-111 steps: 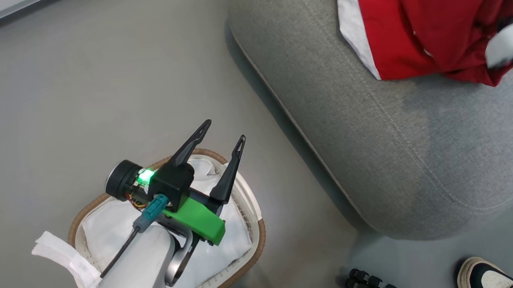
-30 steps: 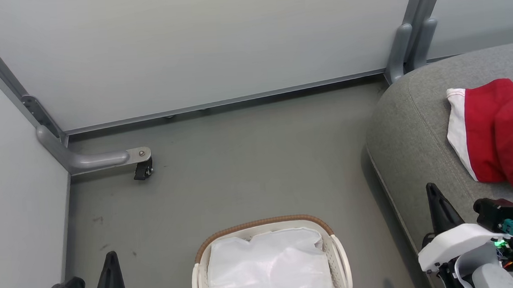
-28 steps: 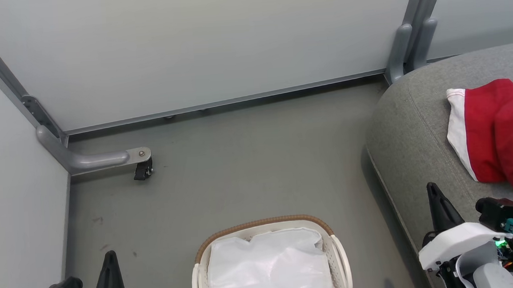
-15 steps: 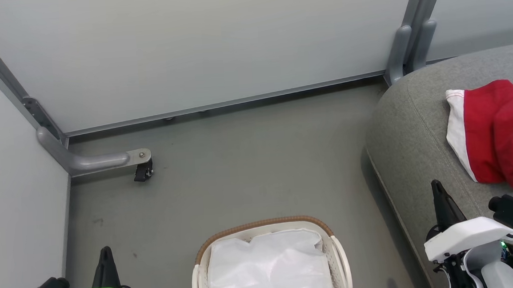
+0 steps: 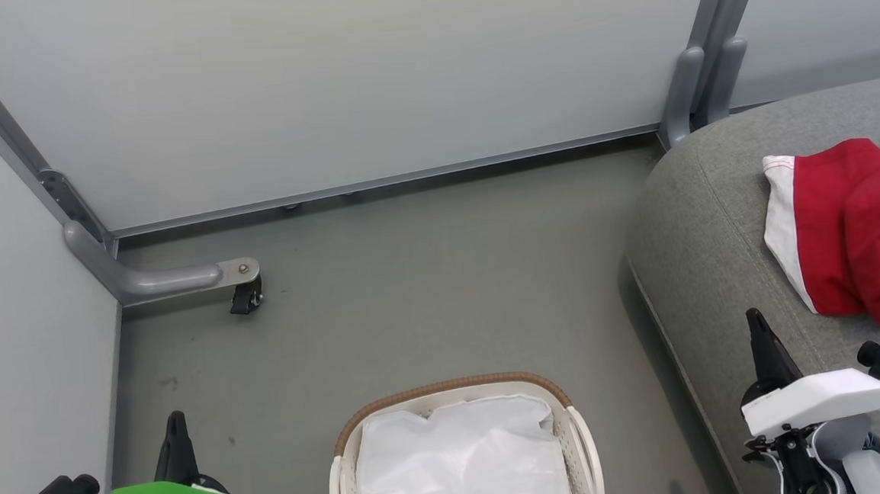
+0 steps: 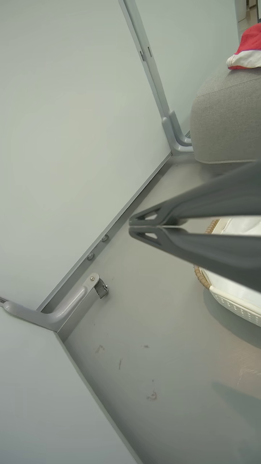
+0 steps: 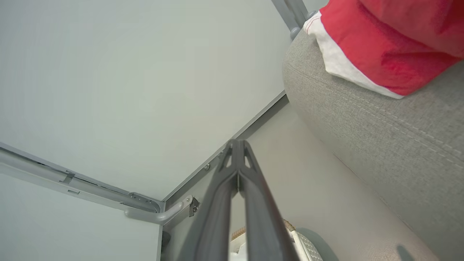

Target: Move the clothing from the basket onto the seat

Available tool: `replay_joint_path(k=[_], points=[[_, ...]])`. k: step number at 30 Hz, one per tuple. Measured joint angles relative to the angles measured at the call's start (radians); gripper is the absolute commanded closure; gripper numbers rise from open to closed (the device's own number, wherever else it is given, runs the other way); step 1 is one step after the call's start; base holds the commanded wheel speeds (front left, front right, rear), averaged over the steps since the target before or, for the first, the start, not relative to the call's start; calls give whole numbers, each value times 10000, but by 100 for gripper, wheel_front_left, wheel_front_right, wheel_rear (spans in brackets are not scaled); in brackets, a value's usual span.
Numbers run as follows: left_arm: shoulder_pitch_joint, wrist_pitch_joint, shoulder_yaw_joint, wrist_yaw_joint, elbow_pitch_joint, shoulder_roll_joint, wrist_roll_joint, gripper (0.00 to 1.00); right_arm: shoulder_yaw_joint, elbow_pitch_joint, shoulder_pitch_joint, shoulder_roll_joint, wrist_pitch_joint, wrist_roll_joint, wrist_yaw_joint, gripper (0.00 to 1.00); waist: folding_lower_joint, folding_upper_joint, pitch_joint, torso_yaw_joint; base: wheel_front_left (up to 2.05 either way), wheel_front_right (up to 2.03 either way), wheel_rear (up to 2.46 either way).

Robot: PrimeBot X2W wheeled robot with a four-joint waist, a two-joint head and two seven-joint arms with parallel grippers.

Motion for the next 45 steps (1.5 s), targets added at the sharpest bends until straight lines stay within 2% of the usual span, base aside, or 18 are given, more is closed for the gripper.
replay_joint_path(k=[17, 45], points=[[-137, 579, 130, 0, -389, 2, -2134, 100, -75, -255, 28, -23, 548, 2207, 0, 100, 0, 0, -70, -14, 0, 0, 0], [-322, 1283, 240, -2, -928, 13, -4759, 100, -180, -573, 43, -59, 1248, 4999, -2, 100, 0, 0, -180, -35, 0, 0, 0]])
